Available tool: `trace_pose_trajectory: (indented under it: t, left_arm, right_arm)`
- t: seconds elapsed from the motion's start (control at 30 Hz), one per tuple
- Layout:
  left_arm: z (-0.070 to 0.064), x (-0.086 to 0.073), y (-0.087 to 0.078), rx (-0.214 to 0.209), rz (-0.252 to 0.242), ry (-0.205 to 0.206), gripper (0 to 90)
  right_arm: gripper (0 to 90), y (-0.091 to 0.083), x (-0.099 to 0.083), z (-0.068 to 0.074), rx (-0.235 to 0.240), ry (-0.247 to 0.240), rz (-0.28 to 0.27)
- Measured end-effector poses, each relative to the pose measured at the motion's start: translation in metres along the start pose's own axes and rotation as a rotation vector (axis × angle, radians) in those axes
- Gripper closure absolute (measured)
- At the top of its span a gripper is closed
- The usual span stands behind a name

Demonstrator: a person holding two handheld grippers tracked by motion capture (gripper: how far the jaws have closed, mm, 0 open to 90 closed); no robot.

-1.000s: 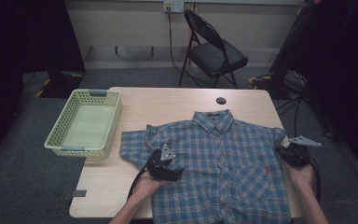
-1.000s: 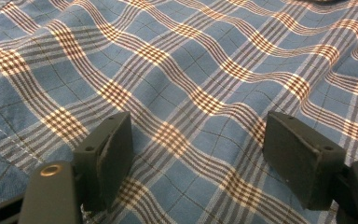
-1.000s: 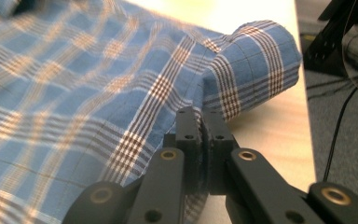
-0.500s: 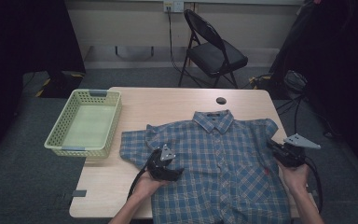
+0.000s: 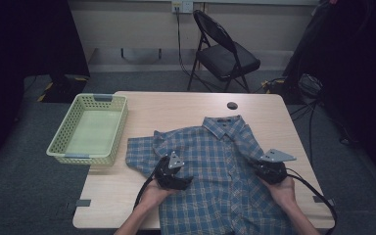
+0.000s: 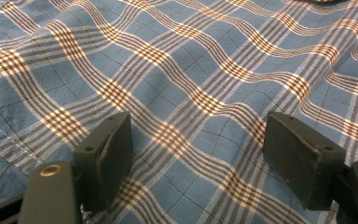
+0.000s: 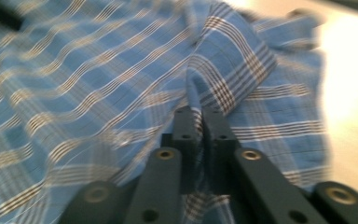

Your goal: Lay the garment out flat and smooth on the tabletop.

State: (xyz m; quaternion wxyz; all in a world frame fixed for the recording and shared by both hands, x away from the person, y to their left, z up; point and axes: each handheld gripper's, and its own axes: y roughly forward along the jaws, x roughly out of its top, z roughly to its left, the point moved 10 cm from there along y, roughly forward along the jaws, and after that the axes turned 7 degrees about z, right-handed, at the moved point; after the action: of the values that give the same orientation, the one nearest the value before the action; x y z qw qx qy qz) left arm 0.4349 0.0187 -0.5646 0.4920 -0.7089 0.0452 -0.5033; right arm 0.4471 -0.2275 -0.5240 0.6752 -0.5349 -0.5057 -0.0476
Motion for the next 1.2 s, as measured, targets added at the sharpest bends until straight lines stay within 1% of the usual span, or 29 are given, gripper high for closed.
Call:
trace_pose_trajectory:
  t: [0.03, 0.07, 0.1, 0.17, 0.2, 0.23, 0.3, 0.33, 0.37, 0.4, 0.43, 0.47, 0.53, 0.57, 0.6, 0.63, 0.7, 0.83, 0.87, 0.93, 0.97, 1.03, 1.1, 1.13, 1.17, 1.2]
  left_arm:
    - [0.0, 0.0, 0.0, 0.0, 0.0, 0.0, 23.7]
    - [0.0, 0.0, 0.0, 0.0, 0.0, 0.0, 23.7]
    - [0.0, 0.0, 0.0, -0.001, 0.0, 0.0, 23.6]
    - [0.0, 0.0, 0.0, -0.002, 0.0, 0.001, 23.5]
    - [0.0, 0.0, 0.0, -0.002, 0.0, 0.001, 23.5]
    - [0.0, 0.0, 0.0, -0.002, 0.0, 0.001, 23.5]
    - [0.0, 0.0, 0.0, -0.002, 0.0, 0.002, 23.5]
    - [0.0, 0.0, 0.0, -0.002, 0.0, 0.001, 23.5]
    - [0.0, 0.0, 0.0, -0.002, 0.001, 0.002, 23.5]
    - [0.0, 0.0, 0.0, -0.001, 0.001, 0.001, 23.5]
    - [0.0, 0.0, 0.0, -0.002, 0.0, 0.001, 23.5]
    - [0.0, 0.0, 0.0, -0.002, 0.0, 0.001, 23.5]
    - [0.0, 0.0, 0.0, -0.002, 0.0, 0.002, 23.5]
    - [0.0, 0.0, 0.0, -0.002, 0.0, 0.001, 23.5]
    - [0.0, 0.0, 0.0, -0.002, 0.0, 0.001, 23.5]
    - [0.0, 0.0, 0.0, -0.003, 0.0, 0.002, 23.5]
    - [0.0, 0.0, 0.0, -0.002, 0.0, 0.002, 23.5]
    - [0.0, 0.0, 0.0, -0.002, 0.001, 0.002, 23.5]
    - [0.0, 0.0, 0.0, -0.003, 0.0, 0.002, 23.5]
    - [0.0, 0.0, 0.0, -0.003, 0.0, 0.002, 23.4]
    - [0.0, 0.0, 0.0, -0.003, 0.0, 0.002, 23.4]
    - [0.0, 0.0, 0.0, -0.003, 0.0, 0.002, 23.5]
    - [0.0, 0.0, 0.0, -0.003, 0.001, 0.002, 23.5]
    - [0.0, 0.0, 0.0, -0.003, 0.0, 0.002, 23.5]
    - [0.0, 0.0, 0.0, -0.003, 0.001, 0.002, 23.4]
    - [0.0, 0.0, 0.0, -0.003, 0.001, 0.002, 23.4]
  right_arm:
    - [72.7, 0.003, -0.001, 0.003, 0.03, -0.007, 0.011]
    - [68.6, 0.003, -0.002, 0.003, 0.044, 0.001, 0.022]
    - [63.8, 0.0, 0.001, 0.001, 0.063, 0.026, 0.015]
    - [62.2, -0.013, 0.012, -0.002, 0.115, 0.057, -0.038]
    - [61.5, -0.021, 0.017, -0.009, 0.105, 0.061, -0.068]
    - [59.7, -0.024, 0.019, -0.014, 0.095, 0.061, -0.081]
    - [57.1, -0.03, 0.023, -0.028, 0.1, 0.083, -0.103]
    - [55.5, -0.03, 0.023, -0.037, 0.08, 0.085, -0.108]
    - [53.9, -0.028, 0.023, -0.045, 0.06, 0.077, -0.112]
    - [52.3, -0.025, 0.021, -0.049, 0.057, 0.077, -0.108]
    - [49.6, -0.02, 0.018, -0.054, 0.056, 0.089, -0.093]
    - [45.6, -0.013, 0.014, -0.059, 0.043, 0.095, -0.078]
    - [44.2, -0.001, 0.005, -0.064, 0.047, 0.113, -0.06]
    - [43.7, 0.005, 0.0, -0.065, 0.052, 0.114, -0.037]
    - [43.0, 0.01, -0.006, -0.066, 0.043, 0.1, -0.016]
    - [41.0, 0.014, -0.01, -0.068, 0.024, 0.099, 0.004]
    - [40.3, 0.019, -0.015, -0.071, 0.027, 0.113, 0.011]
    - [35.7, 0.025, -0.02, -0.079, -0.005, 0.124, 0.02]
    - [34.8, 0.026, -0.021, -0.08, -0.005, 0.132, 0.023]
    - [35.8, 0.029, -0.025, -0.079, 0.01, 0.132, 0.039]
    - [36.8, 0.029, -0.025, -0.079, 0.001, 0.128, 0.042]
    - [43.6, 0.028, -0.024, -0.078, -0.007, 0.117, 0.03]
    - [51.1, 0.027, -0.024, -0.078, -0.035, 0.101, 0.028]
    - [56.3, 0.027, -0.024, -0.079, -0.043, 0.096, 0.023]
    - [62.2, 0.026, -0.024, -0.078, -0.042, 0.086, 0.015]
    - [63.3, 0.025, -0.023, -0.077, -0.041, 0.073, 0.006]
